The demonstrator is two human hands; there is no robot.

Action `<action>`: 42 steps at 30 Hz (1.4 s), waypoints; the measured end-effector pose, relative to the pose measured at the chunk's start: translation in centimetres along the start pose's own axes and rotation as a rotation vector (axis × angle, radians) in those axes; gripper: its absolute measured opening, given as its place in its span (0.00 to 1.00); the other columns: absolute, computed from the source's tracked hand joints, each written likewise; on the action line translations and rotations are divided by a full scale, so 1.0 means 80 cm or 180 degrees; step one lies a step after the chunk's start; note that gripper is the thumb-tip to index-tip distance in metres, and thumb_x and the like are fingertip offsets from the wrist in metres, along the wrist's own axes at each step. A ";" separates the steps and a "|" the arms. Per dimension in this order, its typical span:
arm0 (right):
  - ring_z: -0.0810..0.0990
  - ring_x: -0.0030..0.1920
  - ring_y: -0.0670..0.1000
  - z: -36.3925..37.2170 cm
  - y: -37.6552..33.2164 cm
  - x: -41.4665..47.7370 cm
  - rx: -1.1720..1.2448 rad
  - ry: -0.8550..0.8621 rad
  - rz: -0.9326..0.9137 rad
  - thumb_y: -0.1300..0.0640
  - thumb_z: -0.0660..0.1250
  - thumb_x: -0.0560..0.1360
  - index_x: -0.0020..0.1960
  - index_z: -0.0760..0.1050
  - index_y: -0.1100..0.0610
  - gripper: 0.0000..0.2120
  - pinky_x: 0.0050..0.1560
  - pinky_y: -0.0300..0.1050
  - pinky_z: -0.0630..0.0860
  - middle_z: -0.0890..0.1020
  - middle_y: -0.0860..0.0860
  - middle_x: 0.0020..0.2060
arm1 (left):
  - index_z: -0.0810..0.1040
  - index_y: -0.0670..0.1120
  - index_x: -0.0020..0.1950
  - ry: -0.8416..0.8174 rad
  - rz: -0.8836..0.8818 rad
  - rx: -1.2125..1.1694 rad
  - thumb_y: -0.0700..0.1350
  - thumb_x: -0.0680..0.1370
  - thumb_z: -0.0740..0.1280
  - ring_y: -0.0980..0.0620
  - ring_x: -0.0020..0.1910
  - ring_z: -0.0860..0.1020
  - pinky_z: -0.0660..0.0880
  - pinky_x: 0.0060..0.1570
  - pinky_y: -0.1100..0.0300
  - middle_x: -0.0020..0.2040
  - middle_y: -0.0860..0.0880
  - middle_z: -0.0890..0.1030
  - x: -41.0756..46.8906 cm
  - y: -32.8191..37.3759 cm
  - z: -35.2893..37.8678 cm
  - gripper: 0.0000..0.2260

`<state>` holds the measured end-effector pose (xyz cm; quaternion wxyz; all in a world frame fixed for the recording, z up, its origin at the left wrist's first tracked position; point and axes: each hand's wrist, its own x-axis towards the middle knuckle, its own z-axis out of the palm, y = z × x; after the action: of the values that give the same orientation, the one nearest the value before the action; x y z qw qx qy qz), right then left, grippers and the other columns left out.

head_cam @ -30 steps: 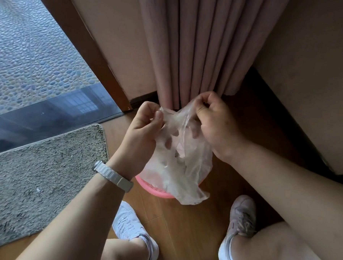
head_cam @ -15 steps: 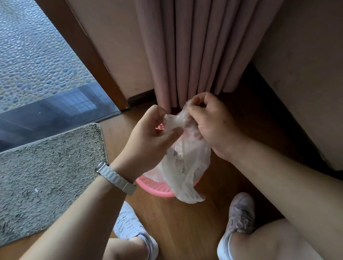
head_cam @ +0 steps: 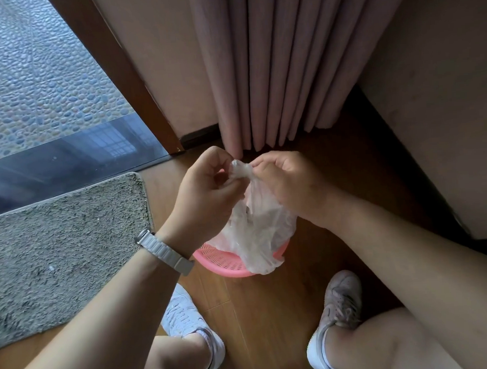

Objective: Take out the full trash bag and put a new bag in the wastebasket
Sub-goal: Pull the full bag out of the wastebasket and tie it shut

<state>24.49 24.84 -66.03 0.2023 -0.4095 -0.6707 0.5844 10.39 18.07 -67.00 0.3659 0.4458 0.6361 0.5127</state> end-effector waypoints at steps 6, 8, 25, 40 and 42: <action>0.77 0.36 0.35 -0.008 -0.006 -0.004 -0.0098 -0.0591 0.0080 0.59 0.70 0.74 0.46 0.80 0.52 0.02 0.37 0.29 0.71 0.80 0.42 0.38 | 0.71 0.54 0.37 0.0066 0.0087 0.0118 0.42 0.70 0.72 0.34 0.39 0.75 0.73 0.38 0.40 0.41 0.34 0.77 0.002 -0.003 -0.005 0.11; 0.76 0.31 0.36 -0.009 -0.006 -0.006 0.0058 -0.0667 0.0140 0.64 0.69 0.74 0.43 0.79 0.54 0.06 0.33 0.29 0.70 0.79 0.40 0.28 | 0.72 0.56 0.37 0.0014 0.0075 0.0138 0.44 0.69 0.72 0.37 0.41 0.77 0.74 0.39 0.44 0.42 0.38 0.79 0.002 -0.006 -0.006 0.10; 0.78 0.38 0.44 0.003 0.003 -0.004 0.0567 -0.0369 -0.0163 0.71 0.71 0.70 0.53 0.73 0.54 0.18 0.40 0.35 0.74 0.77 0.51 0.37 | 0.74 0.55 0.34 -0.0291 -0.0549 -0.0555 0.37 0.67 0.72 0.53 0.31 0.79 0.74 0.32 0.61 0.32 0.51 0.80 0.008 -0.015 -0.011 0.14; 0.82 0.42 0.44 0.003 0.005 -0.008 0.0392 -0.0286 -0.0301 0.68 0.68 0.73 0.56 0.74 0.58 0.13 0.42 0.36 0.76 0.82 0.50 0.42 | 0.81 0.55 0.48 -0.0320 -0.0098 -0.0546 0.42 0.71 0.74 0.54 0.36 0.80 0.75 0.36 0.66 0.42 0.49 0.83 0.002 -0.008 -0.008 0.10; 0.75 0.33 0.47 0.002 0.005 -0.007 0.0333 -0.0241 -0.0311 0.69 0.66 0.73 0.55 0.71 0.58 0.14 0.36 0.39 0.72 0.76 0.54 0.34 | 0.82 0.53 0.47 -0.0304 -0.0152 -0.0469 0.42 0.71 0.74 0.54 0.35 0.80 0.74 0.35 0.65 0.40 0.49 0.83 0.003 -0.007 -0.009 0.08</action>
<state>24.81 24.27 -66.37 0.2263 -0.3428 -0.6656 0.6232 9.55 18.01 -67.44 0.4396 0.4263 0.5889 0.5274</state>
